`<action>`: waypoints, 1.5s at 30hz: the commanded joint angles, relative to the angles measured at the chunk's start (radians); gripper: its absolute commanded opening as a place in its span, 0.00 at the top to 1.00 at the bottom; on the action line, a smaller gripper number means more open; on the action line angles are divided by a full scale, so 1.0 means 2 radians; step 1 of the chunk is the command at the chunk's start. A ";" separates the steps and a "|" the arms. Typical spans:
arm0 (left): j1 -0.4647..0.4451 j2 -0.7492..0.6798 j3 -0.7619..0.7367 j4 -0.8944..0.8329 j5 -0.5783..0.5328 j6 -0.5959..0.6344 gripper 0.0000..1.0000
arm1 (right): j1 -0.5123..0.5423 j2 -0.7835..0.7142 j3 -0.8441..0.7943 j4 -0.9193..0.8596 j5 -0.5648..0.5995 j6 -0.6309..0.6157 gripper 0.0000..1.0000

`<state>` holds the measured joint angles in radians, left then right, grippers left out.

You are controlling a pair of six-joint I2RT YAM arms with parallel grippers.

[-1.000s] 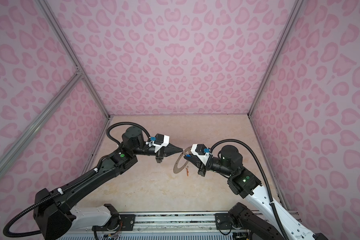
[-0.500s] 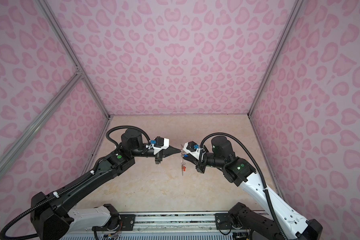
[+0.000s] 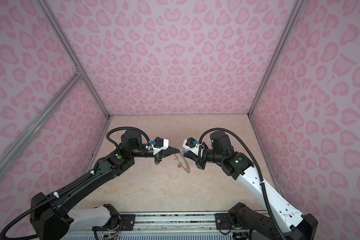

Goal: Put the keys on the keyring

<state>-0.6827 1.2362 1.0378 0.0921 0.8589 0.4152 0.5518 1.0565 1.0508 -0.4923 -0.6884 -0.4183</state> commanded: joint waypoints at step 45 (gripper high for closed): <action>0.014 -0.007 -0.025 0.023 -0.021 -0.007 0.97 | 0.044 0.048 0.096 -0.184 0.112 -0.106 1.00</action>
<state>-0.6601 1.2343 0.9901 0.0700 0.8043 0.4248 0.6270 1.1454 1.2522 -0.8139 -0.5068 -0.6170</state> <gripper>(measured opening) 0.050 0.057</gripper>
